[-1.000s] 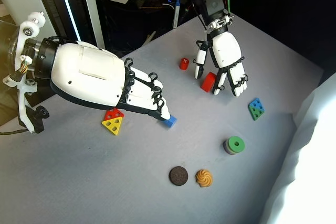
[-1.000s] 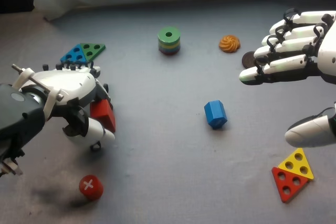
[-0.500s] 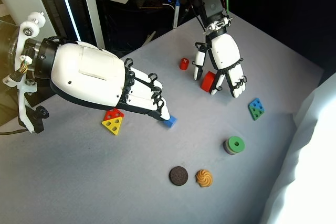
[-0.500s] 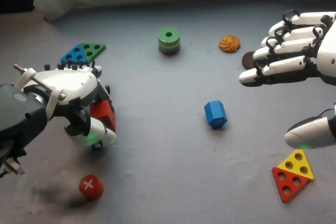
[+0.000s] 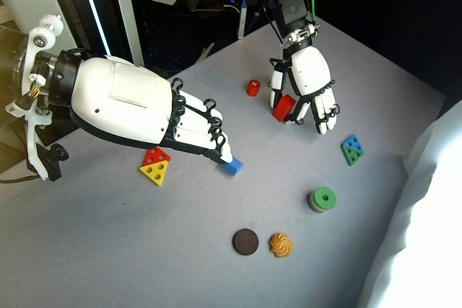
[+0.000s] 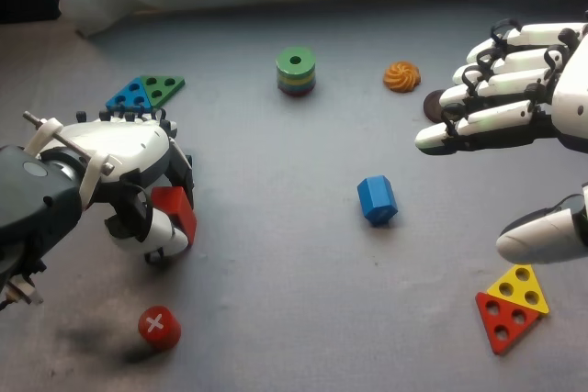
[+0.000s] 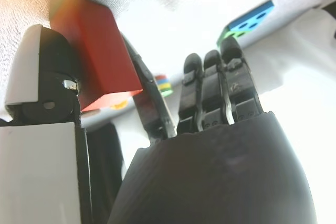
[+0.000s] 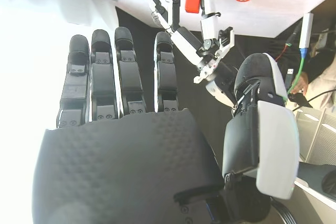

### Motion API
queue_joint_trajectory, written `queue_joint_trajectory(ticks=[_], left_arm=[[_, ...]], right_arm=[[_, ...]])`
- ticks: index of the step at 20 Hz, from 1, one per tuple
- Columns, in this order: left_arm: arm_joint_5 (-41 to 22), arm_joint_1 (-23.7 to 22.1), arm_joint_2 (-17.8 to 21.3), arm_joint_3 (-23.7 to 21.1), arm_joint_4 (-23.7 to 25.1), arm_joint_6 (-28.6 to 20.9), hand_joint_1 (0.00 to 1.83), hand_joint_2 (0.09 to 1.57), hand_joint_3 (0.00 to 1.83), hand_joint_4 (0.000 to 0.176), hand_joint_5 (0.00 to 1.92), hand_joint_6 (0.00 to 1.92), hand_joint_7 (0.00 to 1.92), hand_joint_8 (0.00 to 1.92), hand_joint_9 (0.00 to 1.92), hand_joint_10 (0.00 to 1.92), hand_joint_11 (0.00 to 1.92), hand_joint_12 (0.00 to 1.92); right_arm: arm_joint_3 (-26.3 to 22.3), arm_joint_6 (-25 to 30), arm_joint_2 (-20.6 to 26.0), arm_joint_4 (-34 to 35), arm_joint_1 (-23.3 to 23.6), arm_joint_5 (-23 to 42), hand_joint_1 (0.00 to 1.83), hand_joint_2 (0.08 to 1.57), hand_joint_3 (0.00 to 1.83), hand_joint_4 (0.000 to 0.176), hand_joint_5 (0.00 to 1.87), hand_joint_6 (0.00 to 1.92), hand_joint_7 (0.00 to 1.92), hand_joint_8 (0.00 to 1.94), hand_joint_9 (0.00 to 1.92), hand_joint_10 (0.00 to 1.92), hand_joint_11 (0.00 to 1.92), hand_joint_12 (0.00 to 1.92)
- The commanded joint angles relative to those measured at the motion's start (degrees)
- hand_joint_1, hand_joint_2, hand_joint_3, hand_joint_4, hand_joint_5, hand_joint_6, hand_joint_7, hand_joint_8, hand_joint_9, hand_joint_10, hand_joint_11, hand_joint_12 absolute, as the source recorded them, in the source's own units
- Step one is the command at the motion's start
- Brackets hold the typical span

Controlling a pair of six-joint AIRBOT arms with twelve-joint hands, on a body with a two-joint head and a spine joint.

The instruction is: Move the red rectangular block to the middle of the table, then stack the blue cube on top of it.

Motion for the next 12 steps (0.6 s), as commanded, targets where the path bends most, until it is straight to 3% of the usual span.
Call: queue_joint_trajectory(ticks=[1, 2, 3, 4, 5, 6, 8, 9, 10, 12], left_arm=[[-2.63, -0.51, 0.27, 0.24, 2.45, 0.03, 1.04, 1.09, 0.0, 0.15, 1.03, 0.89, 0.08, 0.0, 0.0, 0.0, 0.0, 0.15], [-2.63, -1.03, 0.3, 0.25, 2.45, 0.22, 1.04, 1.09, 0.0, 0.15, 1.03, 0.89, 0.08, 0.0, 0.0, 0.0, 0.0, 0.15], [-2.63, -1.51, 0.36, 0.23, 2.45, 0.49, 1.04, 1.09, 0.0, 0.167, 1.03, 0.89, 0.08, 0.0, 0.0, 0.0, 0.0, 0.17], [-2.63, -2.29, 0.46, 0.16, 2.38, 1.07, 1.04, 1.09, 0.0, 0.167, 1.03, 0.89, 0.08, 0.0, 0.0, 0.0, 0.0, 0.17], [-2.62, -3.65, 0.61, -0.07, 1.72, 2.18, 1.05, 1.09, 0.0, 0.134, 1.03, 0.89, 0.08, 0.0, 0.0, 0.0, 0.0, 0.15], [-2.62, -4.34, 0.67, -0.22, 1.24, 2.76, 1.05, 1.08, 0.0, 0.141, 1.05, 0.87, 0.1, 0.0, 0.0, 0.0, 0.0, 0.16], [-2.62, -6.44, 0.76, -0.81, -1.08, 5.56, 1.06, 1.08, 0.0, 0.13, 1.05, 0.86, 0.1, 0.0, 0.0, 0.0, 0.0, 0.13], [-2.62, -7.17, 0.83, -1.11, -1.89, 6.24, 1.05, 1.07, 0.0, 0.165, 1.07, 0.83, 0.1, 0.0, 0.0, 0.0, 0.0, 0.14], [-2.63, -8.13, 0.88, -1.54, -2.76, 6.74, 1.04, 1.07, 0.0, 0.174, 1.07, 0.83, 0.1, 0.0, 0.0, 0.0, 0.0, 0.15], [-2.81, -9.62, 0.84, -2.35, -3.81, 7.39, 1.04, 1.07, 0.0, 0.176, 1.07, 0.83, 0.1, 0.0, 0.01, 0.0, 0.0, 0.15]], right_arm=[[-0.22, -0.03, 0.75, 1.1, 0.83, 4.72, 0.0, 1.06, 0.0, 0.0, 0.22, 0.0, 0.22, 0.0, 0.18, 0.0, 0.0, 0.37], [-0.22, -0.03, 0.77, 1.1, 0.8, 4.71, 0.0, 1.06, 0.0, 0.0, 0.22, 0.0, 0.22, 0.0, 0.18, 0.0, 0.0, 0.37], [-0.22, -0.03, 0.77, 1.1, 0.76, 4.71, 0.0, 1.06, 0.0, 0.0, 0.23, 0.0, 0.22, 0.0, 0.18, 0.0, 0.0, 0.36], [-0.22, -0.02, 0.77, 1.11, 0.66, 4.68, 0.0, 1.06, 0.0, 0.0, 0.23, 0.0, 0.22, 0.0, 0.18, 0.0, 0.0, 0.36], [-0.2, 0.71, 0.77, 1.12, 0.36, 4.13, 0.0, 1.06, 0.0, 0.0, 0.22, 0.0, 0.22, 0.0, 0.18, 0.0, 0.0, 0.36], [-0.17, 2.09, 0.77, 1.12, 0.28, 3.2, 0.02, 1.06, 0.0, 0.0, 0.24, 0.0, 0.23, 0.0, 0.19, 0.0, 0.0, 0.39], [-0.07, 4.21, 0.75, 1.14, 0.28, 1.45, 0.04, 1.06, 0.0, 0.0, 0.25, 0.0, 0.25, 0.0, 0.2, 0.0, 0.0, 0.42], [-0.04, 4.22, 0.75, 1.14, 0.27, 1.45, 0.02, 1.06, 0.0, 0.0, 0.26, 0.0, 0.25, 0.0, 0.21, 0.01, 0.0, 0.42], [-0.03, 4.23, 0.75, 1.15, 0.26, 1.45, 0.02, 1.06, 0.0, 0.0, 0.25, 0.0, 0.25, 0.0, 0.21, 0.01, 0.0, 0.42], [0.27, 4.25, 0.74, 1.83, 0.17, 1.45, 0.04, 1.06, 0.0, 0.0, 0.25, 0.0, 0.25, 0.0, 0.21, 0.0, 0.0, 0.42]])
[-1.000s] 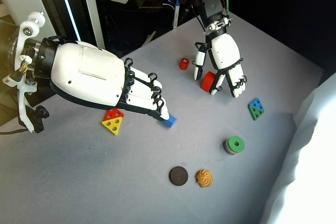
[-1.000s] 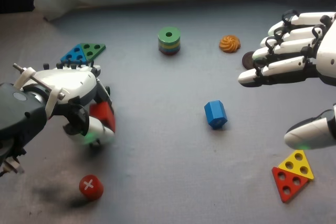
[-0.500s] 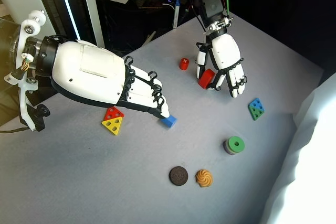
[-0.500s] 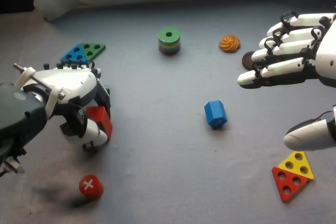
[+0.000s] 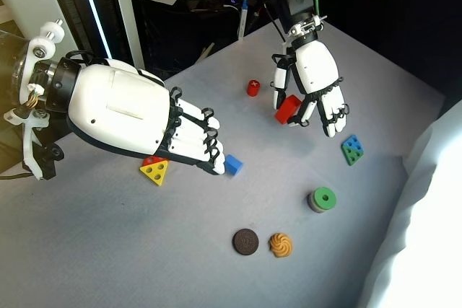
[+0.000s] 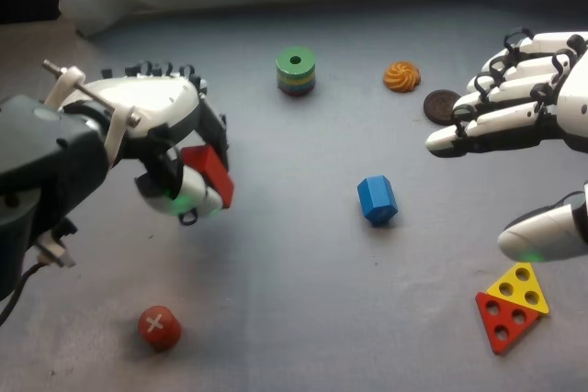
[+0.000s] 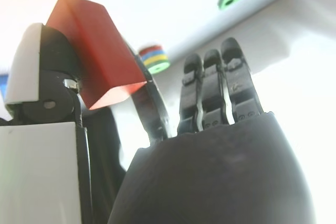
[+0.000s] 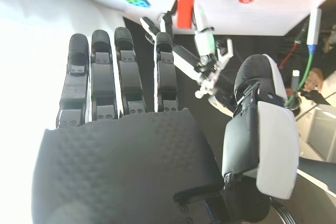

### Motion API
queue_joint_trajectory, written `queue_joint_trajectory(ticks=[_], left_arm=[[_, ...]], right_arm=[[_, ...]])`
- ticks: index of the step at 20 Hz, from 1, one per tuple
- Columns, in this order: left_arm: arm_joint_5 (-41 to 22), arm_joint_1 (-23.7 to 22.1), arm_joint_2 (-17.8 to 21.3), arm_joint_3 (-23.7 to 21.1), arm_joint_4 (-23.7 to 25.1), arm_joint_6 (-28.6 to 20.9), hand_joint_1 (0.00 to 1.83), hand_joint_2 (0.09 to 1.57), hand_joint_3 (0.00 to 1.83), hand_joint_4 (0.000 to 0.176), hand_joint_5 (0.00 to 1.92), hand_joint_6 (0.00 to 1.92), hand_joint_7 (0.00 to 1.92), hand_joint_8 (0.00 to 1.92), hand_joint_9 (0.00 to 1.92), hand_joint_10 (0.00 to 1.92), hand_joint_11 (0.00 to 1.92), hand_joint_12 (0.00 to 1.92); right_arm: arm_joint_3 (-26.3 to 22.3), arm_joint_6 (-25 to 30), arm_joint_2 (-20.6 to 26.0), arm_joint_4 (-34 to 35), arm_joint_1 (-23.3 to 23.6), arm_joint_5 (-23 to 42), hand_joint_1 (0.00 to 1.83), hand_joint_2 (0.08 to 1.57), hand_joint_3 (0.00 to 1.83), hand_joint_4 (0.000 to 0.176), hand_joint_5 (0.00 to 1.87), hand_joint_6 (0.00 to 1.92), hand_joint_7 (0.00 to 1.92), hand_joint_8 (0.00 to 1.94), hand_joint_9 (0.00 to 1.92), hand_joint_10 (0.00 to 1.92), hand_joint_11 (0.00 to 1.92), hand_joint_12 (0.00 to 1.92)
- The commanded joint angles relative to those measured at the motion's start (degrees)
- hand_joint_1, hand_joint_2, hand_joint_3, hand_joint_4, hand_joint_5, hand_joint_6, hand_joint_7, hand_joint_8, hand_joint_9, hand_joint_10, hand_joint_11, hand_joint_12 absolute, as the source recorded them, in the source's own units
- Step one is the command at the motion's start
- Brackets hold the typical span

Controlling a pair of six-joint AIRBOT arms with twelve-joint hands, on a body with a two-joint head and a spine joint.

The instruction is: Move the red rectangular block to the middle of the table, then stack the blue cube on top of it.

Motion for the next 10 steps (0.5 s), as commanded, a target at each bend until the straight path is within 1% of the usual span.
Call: queue_joint_trajectory(ticks=[1, 2, 3, 4, 5, 7, 8, 10], left_arm=[[-2.69, -0.97, 0.62, -0.26, 2.46, 0.44, 1.05, 1.07, 0.0, 0.173, 1.07, 0.83, 0.09, 0.0, 0.0, 0.0, 0.0, 0.15], [-3.04, -1.46, 0.37, -0.53, 2.15, 0.75, 1.05, 1.07, 0.0, 0.174, 1.07, 0.83, 0.09, 0.0, 0.0, 0.0, 0.0, 0.15], [-3.34, -1.92, -0.09, -0.85, 2.06, 0.76, 1.05, 1.07, 0.0, 0.166, 1.07, 0.83, 0.09, 0.0, 0.0, 0.0, 0.0, 0.13], [-3.61, -2.16, -0.61, -1.07, 1.95, 0.76, 1.05, 1.07, 0.0, 0.164, 1.08, 0.82, 0.09, 0.0, 0.0, 0.0, 0.0, 0.15], [-3.86, -2.31, -1.24, -1.2, 1.87, 0.75, 1.06, 1.06, 0.0, 0.155, 1.09, 0.8, 0.09, 0.0, 0.0, 0.0, 0.0, 0.13], [-4.49, -2.36, -2.59, -1.2, 1.88, 0.57, 1.06, 1.06, 0.0, 0.137, 1.08, 0.81, 0.08, 0.0, 0.0, 0.0, 0.0, 0.07], [-4.59, -2.35, -3.15, -1.08, 2.03, 0.57, 1.07, 1.06, 0.0, 0.118, 1.09, 0.8, 0.07, 0.0, 0.0, 0.0, 0.0, 0.07], [-4.67, -1.97, -4.14, -0.75, 2.59, 0.5, 1.07, 1.07, 0.0, 0.119, 1.08, 0.81, 0.07, 0.0, 0.0, 0.0, 0.0, 0.04]], right_arm=[[0.51, 0.42, 0.73, 2.34, 0.14, 4.51, 0.03, 1.06, 0.0, 0.0, 0.25, 0.0, 0.25, 0.0, 0.21, 0.0, 0.0, 0.42], [0.87, 0.42, 0.7, 3.93, -0.09, 4.52, 0.02, 1.06, 0.0, 0.0, 0.25, 0.0, 0.25, 0.0, 0.21, 0.0, 0.0, 0.42], [1.35, 0.37, 0.66, 5.93, -0.57, 4.96, 0.02, 1.07, 0.0, 0.0, 0.24, 0.0, 0.23, 0.0, 0.19, 0.0, 0.0, 0.37], [1.74, 0.01, 0.61, 7.54, -1.2, 6.04, 0.01, 1.07, 0.0, 0.0, 0.24, 0.0, 0.22, 0.0, 0.19, 0.0, 0.0, 0.36], [1.86, -1.64, 0.59, 9.24, -1.93, 7.09, 0.02, 1.07, 0.0, 0.0, 0.24, 0.0, 0.23, 0.0, 0.19, 0.0, 0.0, 0.37], [1.87, -9.26, 0.61, 15.76, -4.42, 11.64, 0.04, 1.06, 0.0, 0.0, 0.25, 0.0, 0.24, 0.0, 0.21, 0.01, 0.0, 0.42], [1.9, -12.88, 0.61, 18.53, -5.6, 14.17, 0.03, 1.06, 0.0, 0.0, 0.24, 0.0, 0.23, 0.0, 0.2, 0.0, 0.0, 0.42], [1.89, -18.14, 0.6, 23.29, -7.56, 17.51, 0.03, 1.06, 0.0, 0.0, 0.24, 0.0, 0.24, 0.0, 0.21, 0.0, 0.0, 0.45]])
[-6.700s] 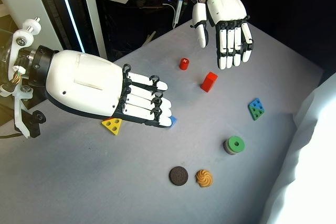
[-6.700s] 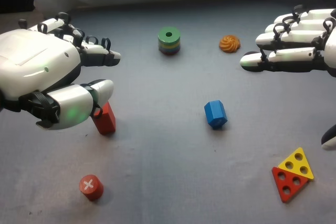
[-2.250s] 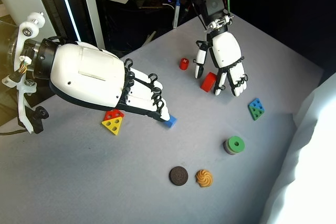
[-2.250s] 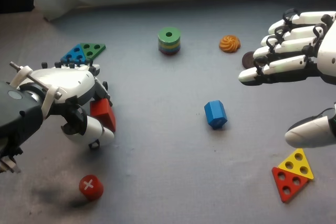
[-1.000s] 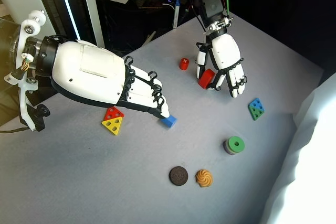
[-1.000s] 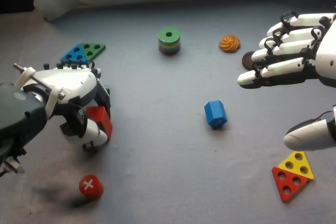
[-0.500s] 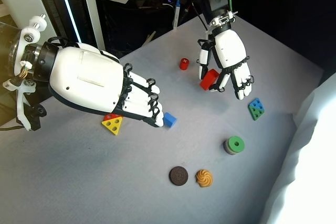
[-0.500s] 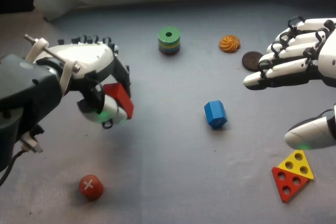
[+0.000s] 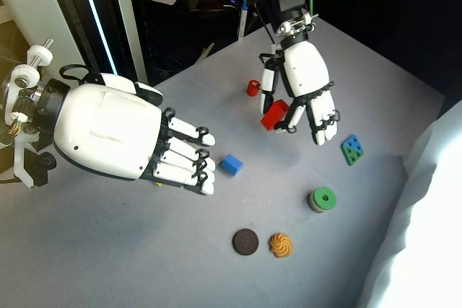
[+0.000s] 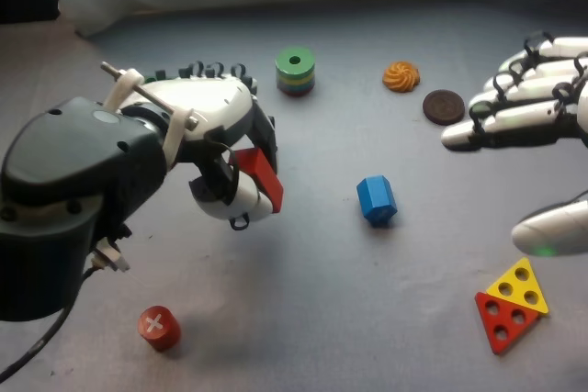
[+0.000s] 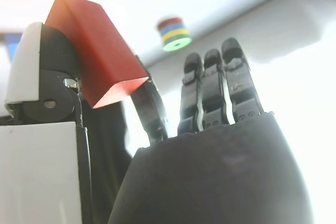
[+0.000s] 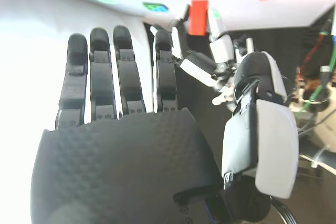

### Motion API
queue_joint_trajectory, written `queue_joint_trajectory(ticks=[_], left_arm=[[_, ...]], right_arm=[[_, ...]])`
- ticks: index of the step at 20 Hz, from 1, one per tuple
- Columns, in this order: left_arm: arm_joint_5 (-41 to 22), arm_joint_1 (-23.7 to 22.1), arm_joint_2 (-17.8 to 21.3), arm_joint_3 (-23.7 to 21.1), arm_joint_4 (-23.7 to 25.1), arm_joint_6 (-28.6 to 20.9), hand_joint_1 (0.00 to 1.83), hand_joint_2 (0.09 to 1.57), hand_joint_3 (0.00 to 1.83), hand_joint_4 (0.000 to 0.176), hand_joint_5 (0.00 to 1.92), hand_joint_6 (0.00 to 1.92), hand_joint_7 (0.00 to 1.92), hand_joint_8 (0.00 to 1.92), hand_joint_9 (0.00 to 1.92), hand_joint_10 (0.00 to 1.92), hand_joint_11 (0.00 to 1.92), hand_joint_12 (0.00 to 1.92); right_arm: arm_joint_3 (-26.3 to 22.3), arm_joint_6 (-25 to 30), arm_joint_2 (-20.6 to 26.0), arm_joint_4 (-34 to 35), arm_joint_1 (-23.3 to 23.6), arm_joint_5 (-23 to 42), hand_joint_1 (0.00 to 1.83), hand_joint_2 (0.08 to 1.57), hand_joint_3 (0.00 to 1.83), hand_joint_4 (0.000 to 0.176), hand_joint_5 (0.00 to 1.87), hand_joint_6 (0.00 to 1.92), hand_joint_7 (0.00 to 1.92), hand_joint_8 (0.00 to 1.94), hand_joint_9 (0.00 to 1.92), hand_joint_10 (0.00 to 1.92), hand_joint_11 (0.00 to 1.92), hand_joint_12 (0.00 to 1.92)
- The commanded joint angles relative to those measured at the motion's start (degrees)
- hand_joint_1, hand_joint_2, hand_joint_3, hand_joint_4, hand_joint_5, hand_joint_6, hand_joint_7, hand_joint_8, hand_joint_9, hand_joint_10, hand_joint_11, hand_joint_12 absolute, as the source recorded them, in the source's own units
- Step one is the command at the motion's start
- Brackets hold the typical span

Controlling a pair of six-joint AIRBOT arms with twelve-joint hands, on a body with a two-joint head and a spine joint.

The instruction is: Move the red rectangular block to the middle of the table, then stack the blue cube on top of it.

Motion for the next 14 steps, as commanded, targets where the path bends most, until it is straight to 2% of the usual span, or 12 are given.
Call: queue_joint_trajectory(ticks=[1, 2, 4, 5, 8, 9, 12, 13, 14], left_arm=[[-2.34, 0.13, 0.35, 0.31, 3.95, -0.41, 1.07, 1.07, 0.0, 0.12, 1.08, 0.81, 0.08, 0.0, 0.0, 0.0, 0.0, 0.04], [-2.44, 0.62, 0.07, 0.54, 4.83, -1.16, 1.06, 1.06, 0.0, 0.14, 1.09, 0.8, 0.09, 0.01, 0.0, 0.0, 0.0, 0.05], [-2.89, 1.72, -0.24, 0.9, 6.17, -2.21, 1.06, 1.06, 0.0, 0.143, 1.09, 0.8, 0.1, 0.01, 0.0, 0.0, 0.01, 0.06], [-2.9, 2.13, -0.32, 1.05, 6.53, -2.46, 1.06, 1.07, 0.0, 0.122, 1.08, 0.82, 0.1, 0.0, 0.0, 0.0, 0.0, 0.06], [-3.03, 3.8, -0.6, 1.45, 8.08, -3.96, 1.06, 1.07, 0.0, 0.123, 1.07, 0.83, 0.1, 0.0, 0.0, 0.0, 0.02, 0.08], [-3.09, 4.29, -0.72, 1.54, 8.53, -4.54, 1.06, 1.07, 0.0, 0.124, 1.07, 0.83, 0.1, 0.0, 0.0, 0.0, 0.02, 0.08], [-3.22, 5.54, -1.08, 1.67, 9.81, -5.9, 1.06, 1.07, 0.0, 0.127, 1.07, 0.83, 0.1, 0.0, 0.0, 0.0, 0.02, 0.09], [-3.26, 5.82, -1.2, 1.71, 10.12, -6.18, 1.07, 1.07, 0.0, 0.099, 1.08, 0.81, 0.11, 0.0, 0.0, 0.0, 0.0, 0.14], [-3.43, 6.08, -1.38, 1.75, 10.49, -6.55, 1.07, 1.07, 0.0, 0.097, 1.08, 0.82, 0.11, 0.0, 0.01, 0.0, 0.0, 0.13]], right_arm=[[-0.1, -1.24, 0.59, 2.69, -0.14, 8.13, 0.01, 1.07, 0.0, 0.0, 0.23, 0.0, 0.22, 0.0, 0.2, 0.0, 0.0, 0.41], [-0.1, -2.63, 0.59, 3.98, -0.73, 9.14, 0.02, 1.07, 0.0, 0.0, 0.23, 0.0, 0.22, 0.0, 0.19, 0.0, 0.0, 0.39], [-0.1, -5.91, 0.59, 7.22, -2.53, 11.69, 0.03, 1.07, 0.0, 0.0, 0.23, 0.0, 0.22, 0.0, 0.19, 0.0, 0.0, 0.38], [-0.1, -7.92, 0.58, 9.54, -3.5, 12.93, 0.03, 1.07, 0.0, 0.0, 0.23, 0.0, 0.23, 0.0, 0.19, 0.0, 0.0, 0.38], [-0.11, -14.27, 0.27, 17.54, -5.1, 14.45, 0.03, 1.07, 0.0, 0.0, 0.21, 0.0, 0.21, 0.0, 0.17, 0.0, 0.0, 0.32], [-0.12, -14.99, 0.15, 17.76, -5.14, 14.09, 0.05, 1.06, 0.0, 0.0, 0.24, 0.0, 0.23, 0.0, 0.2, 0.0, 0.0, 0.39], [-0.16, -16.97, -0.32, 19.33, -5.12, 13.25, 0.02, 1.07, 0.0, 0.0, 0.23, 0.0, 0.23, 0.0, 0.2, 0.0, 0.0, 0.41], [-0.16, -17.18, -0.4, 19.86, -5.09, 13.16, 0.01, 1.07, 0.0, 0.0, 0.22, 0.0, 0.22, 0.0, 0.18, 0.0, 0.0, 0.39], [-0.17, -17.22, -0.4, 20.12, -5.06, 13.16, 0.04, 1.06, 0.0, 0.0, 0.23, 0.0, 0.22, 0.0, 0.19, 0.0, 0.0, 0.38]])
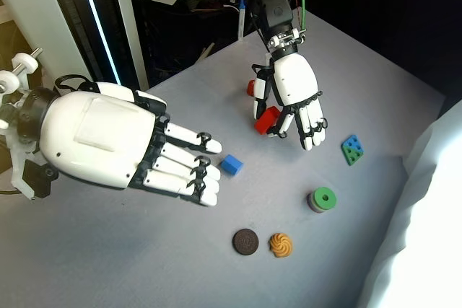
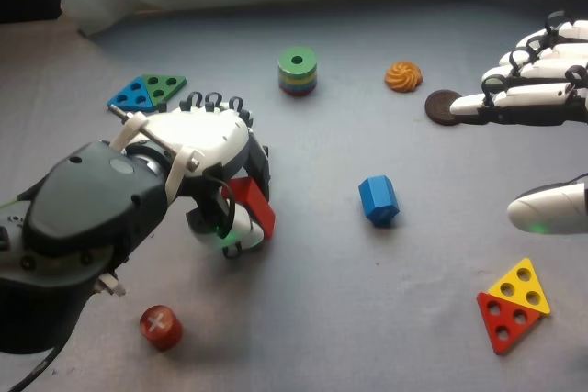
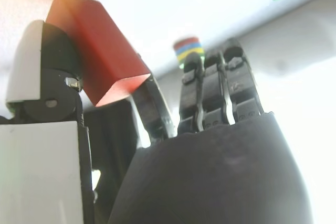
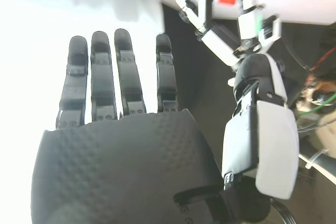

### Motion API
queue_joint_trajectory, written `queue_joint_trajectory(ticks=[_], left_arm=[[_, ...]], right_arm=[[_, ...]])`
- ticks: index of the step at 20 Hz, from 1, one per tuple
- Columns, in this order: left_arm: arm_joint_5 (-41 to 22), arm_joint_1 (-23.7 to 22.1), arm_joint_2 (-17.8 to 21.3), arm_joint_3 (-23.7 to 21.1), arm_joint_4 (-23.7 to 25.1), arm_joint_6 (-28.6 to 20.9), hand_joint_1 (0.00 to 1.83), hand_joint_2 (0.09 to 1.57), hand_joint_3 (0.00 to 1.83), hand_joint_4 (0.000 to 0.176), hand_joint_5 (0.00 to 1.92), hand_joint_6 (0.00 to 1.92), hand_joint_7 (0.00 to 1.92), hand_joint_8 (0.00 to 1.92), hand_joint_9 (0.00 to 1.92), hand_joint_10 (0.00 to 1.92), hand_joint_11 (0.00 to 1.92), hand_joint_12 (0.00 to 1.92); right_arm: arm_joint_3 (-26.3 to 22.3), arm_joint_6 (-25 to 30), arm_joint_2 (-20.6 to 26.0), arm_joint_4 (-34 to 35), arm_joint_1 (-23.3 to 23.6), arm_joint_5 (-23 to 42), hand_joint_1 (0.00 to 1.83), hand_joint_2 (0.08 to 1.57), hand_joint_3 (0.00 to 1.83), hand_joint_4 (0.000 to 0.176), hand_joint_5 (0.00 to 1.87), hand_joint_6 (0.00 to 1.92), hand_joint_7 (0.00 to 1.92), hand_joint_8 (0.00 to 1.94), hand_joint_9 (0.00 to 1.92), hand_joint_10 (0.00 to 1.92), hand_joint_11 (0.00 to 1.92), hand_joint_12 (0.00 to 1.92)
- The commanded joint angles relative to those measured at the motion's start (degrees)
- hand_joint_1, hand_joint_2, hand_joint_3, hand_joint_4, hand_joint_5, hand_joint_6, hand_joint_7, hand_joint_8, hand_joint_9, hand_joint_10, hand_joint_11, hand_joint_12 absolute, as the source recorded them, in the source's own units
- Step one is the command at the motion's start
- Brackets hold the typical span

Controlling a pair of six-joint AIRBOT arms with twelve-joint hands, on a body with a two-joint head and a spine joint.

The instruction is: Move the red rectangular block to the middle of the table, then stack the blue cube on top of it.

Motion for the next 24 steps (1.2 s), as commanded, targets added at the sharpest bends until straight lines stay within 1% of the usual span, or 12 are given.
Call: queue_joint_trajectory(ticks=[1, 3, 5, 8, 12, 13, 14, 16, 20, 21, 23, 24], left_arm=[[-2.85, -0.07, 0.29, 0.19, 3.21, -0.45, 1.07, 1.07, 0.0, 0.107, 1.07, 0.84, 0.11, 0.0, 0.0, 0.0, 0.0, 0.11], [-2.87, 0.13, 0.03, 0.43, 3.57, -0.63, 1.06, 1.07, 0.0, 0.119, 1.06, 0.84, 0.1, 0.0, 0.0, 0.0, 0.0, 0.15], [-2.87, 0.25, -0.15, 0.63, 3.81, -0.7, 1.06, 1.08, 0.0, 0.121, 1.06, 0.84, 0.1, 0.0, 0.0, 0.0, 0.0, 0.15], [-2.88, 0.47, -0.52, 0.98, 4.17, -0.85, 1.07, 1.08, 0.0, 0.096, 1.07, 0.84, 0.1, 0.0, 0.0, 0.0, 0.0, 0.16], [-3.03, 0.81, -0.92, 1.41, 4.76, -1.27, 1.07, 1.08, 0.0, 0.1, 1.06, 0.84, 0.1, 0.0, 0.0, 0.0, 0.0, 0.14], [-3.15, 0.83, -0.98, 1.45, 4.8, -1.28, 1.08, 1.08, 0.0, 0.078, 1.06, 0.85, 0.11, 0.0, 0.01, 0.0, 0.0, 0.17], [-3.22, 0.85, -1.03, 1.49, 4.83, -1.29, 1.08, 1.08, 0.0, 0.082, 1.06, 0.84, 0.11, 0.0, 0.01, 0.0, 0.0, 0.19], [-3.26, 0.93, -1.09, 1.52, 4.84, -1.29, 1.08, 1.08, 0.0, 0.061, 1.06, 0.85, 0.11, 0.0, 0.01, 0.0, 0.0, 0.18], [-3.26, 1.22, -1.13, 1.45, 4.95, -1.45, 1.08, 1.07, 0.0, 0.06, 1.07, 0.83, 0.12, 0.0, 0.01, 0.0, 0.0, 0.2], [-3.26, 1.27, -1.13, 1.41, 4.96, -1.45, 1.08, 1.07, 0.0, 0.067, 1.07, 0.84, 0.12, 0.0, 0.01, 0.0, 0.0, 0.21], [-3.26, 1.35, -1.18, 1.41, 4.96, -1.55, 1.09, 1.08, 0.0, 0.05, 1.06, 0.85, 0.11, 0.0, 0.0, 0.0, 0.0, 0.18], [-3.26, 1.37, -1.2, 1.41, 4.96, -1.59, 1.08, 1.07, 0.0, 0.07, 1.07, 0.84, 0.11, 0.0, 0.01, 0.0, 0.0, 0.2]], right_arm=[[0.14, -0.07, 0.63, 1.09, 0.47, 6.3, 0.04, 1.06, 0.0, 0.0, 0.23, 0.0, 0.22, 0.0, 0.19, 0.0, 0.0, 0.38], [0.12, -0.29, 0.59, 1.56, 0.59, 6.78, 0.03, 1.06, 0.0, 0.0, 0.22, 0.0, 0.21, 0.0, 0.17, 0.0, 0.0, 0.35], [0.07, -0.32, 0.58, 1.64, 0.65, 7.58, 0.06, 1.05, 0.0, 0.0, 0.23, 0.0, 0.22, 0.0, 0.18, 0.0, 0.0, 0.37], [-0.04, -0.57, 0.58, 1.64, 0.69, 8.3, 0.06, 1.05, 0.0, 0.0, 0.23, 0.0, 0.23, 0.0, 0.19, 0.0, 0.0, 0.4], [-0.23, -0.8, 0.58, 1.63, 0.69, 9.1, 0.08, 1.05, 0.0, 0.0, 0.26, 0.01, 0.24, 0.01, 0.2, 0.01, 0.0, 0.39], [-0.25, -0.84, 0.58, 1.63, 0.69, 9.42, 0.07, 1.05, 0.0, 0.0, 0.26, 0.0, 0.25, 0.0, 0.2, 0.0, 0.0, 0.42], [-0.26, -0.84, 0.58, 1.63, 0.69, 9.87, 0.06, 1.06, 0.0, 0.0, 0.25, 0.0, 0.23, 0.0, 0.19, 0.0, 0.0, 0.39], [-0.3, -0.87, 0.58, 1.63, 0.69, 9.88, 0.06, 1.06, 0.0, 0.0, 0.26, 0.0, 0.25, 0.01, 0.2, 0.0, 0.0, 0.41], [-0.31, -0.98, 0.58, 1.63, 0.68, 10.09, 0.08, 1.05, 0.0, 0.0, 0.26, 0.01, 0.25, 0.01, 0.2, 0.0, 0.0, 0.41], [-0.31, -1.0, 0.59, 1.63, 0.68, 10.21, 0.08, 1.05, 0.0, 0.0, 0.27, 0.01, 0.25, 0.01, 0.2, 0.0, 0.0, 0.41], [-0.31, -1.08, 0.59, 1.63, 0.68, 10.34, 0.08, 1.05, 0.0, 0.0, 0.24, 0.0, 0.24, 0.0, 0.19, 0.0, 0.0, 0.38], [-0.31, -1.19, 0.59, 1.63, 0.68, 10.35, 0.1, 1.05, 0.0, 0.0, 0.25, 0.0, 0.24, 0.0, 0.2, 0.0, 0.0, 0.38]])
